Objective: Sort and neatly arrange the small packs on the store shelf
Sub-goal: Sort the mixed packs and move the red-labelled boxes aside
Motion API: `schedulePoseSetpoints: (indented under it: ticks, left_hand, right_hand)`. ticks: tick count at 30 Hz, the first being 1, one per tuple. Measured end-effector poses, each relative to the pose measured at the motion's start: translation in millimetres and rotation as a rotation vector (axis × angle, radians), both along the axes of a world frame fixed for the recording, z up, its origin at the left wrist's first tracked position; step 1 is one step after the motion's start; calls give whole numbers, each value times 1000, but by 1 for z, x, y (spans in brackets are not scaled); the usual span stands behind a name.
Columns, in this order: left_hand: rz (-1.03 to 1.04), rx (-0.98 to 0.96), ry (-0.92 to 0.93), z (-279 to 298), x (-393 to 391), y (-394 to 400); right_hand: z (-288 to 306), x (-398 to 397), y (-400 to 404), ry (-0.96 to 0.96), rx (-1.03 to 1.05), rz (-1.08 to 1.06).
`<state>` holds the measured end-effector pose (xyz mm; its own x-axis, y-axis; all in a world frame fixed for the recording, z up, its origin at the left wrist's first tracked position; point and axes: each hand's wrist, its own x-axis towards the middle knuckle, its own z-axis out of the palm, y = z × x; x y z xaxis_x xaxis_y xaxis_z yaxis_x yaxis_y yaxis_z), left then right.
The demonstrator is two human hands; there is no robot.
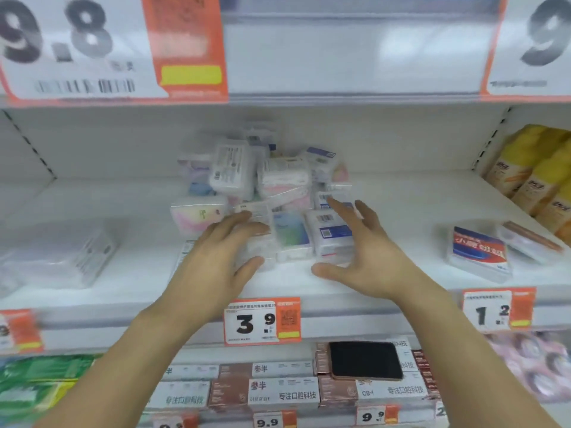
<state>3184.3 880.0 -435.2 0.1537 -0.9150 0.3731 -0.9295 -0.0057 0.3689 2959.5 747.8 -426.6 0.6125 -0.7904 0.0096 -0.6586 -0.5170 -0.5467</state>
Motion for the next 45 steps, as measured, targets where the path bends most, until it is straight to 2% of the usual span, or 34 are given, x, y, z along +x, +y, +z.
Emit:
schedulePoseSetpoints:
  ticks: [3, 6, 8, 11, 15, 19, 22, 24, 27, 29, 30, 31, 34, 35, 38, 41, 45]
  left_hand:
    - [54, -61, 101, 1, 10, 7]
    - [97, -111, 191, 5, 12, 11]
    - [104, -89, 200, 5, 13, 14]
    - [83, -15, 148, 1, 12, 18]
    - [109, -48, 168, 4, 2, 21]
    - [53, -243, 285, 25, -20, 23]
    - [-79, -242, 368, 33, -42, 23]
    - [-68, -231, 424, 30, -51, 20]
    - [-7, -308, 502, 26, -52, 16]
    - [2, -379, 518, 26, -48, 14]
    - [-22, -393, 610, 27, -45, 13]
    - [-76, -385, 803, 28, -44, 13]
    - [-365, -263, 1661, 38, -38, 15]
    - [-430, -206, 1817, 39, -35, 16]
    - [-419, -103, 1987, 42, -40, 15]
    - [-427, -57, 1965, 40, -52, 10]
    - [-339, -41, 1976, 38, -62, 2]
  right_hand:
    - [-2, 14, -7, -1, -30, -39]
    - [2, 15, -9, -177, 8, -81]
    - [8, 15, -7, -386, 135, -125]
    - [14, 15, -1, -771, 430, -107]
    - [19, 10, 3, -992, 726, -46]
    - [21, 11, 14, -1032, 846, 80]
    - [16, 25, 34, -975, 920, 234]
    - [13, 33, 46, -898, 962, 295]
    - [14, 36, 48, -818, 817, 189]
    - [19, 33, 42, -871, 687, -51]
    - [20, 30, 37, -949, 663, -172]
    - [21, 25, 32, -1022, 660, -255]
    - [24, 12, 23, -1088, 681, -356]
    - [24, 11, 23, -1096, 705, -364]
    - [23, 6, 26, -1163, 804, -319]
    - [23, -1, 30, -1192, 867, -193]
    - [25, -18, 28, -1121, 769, -158]
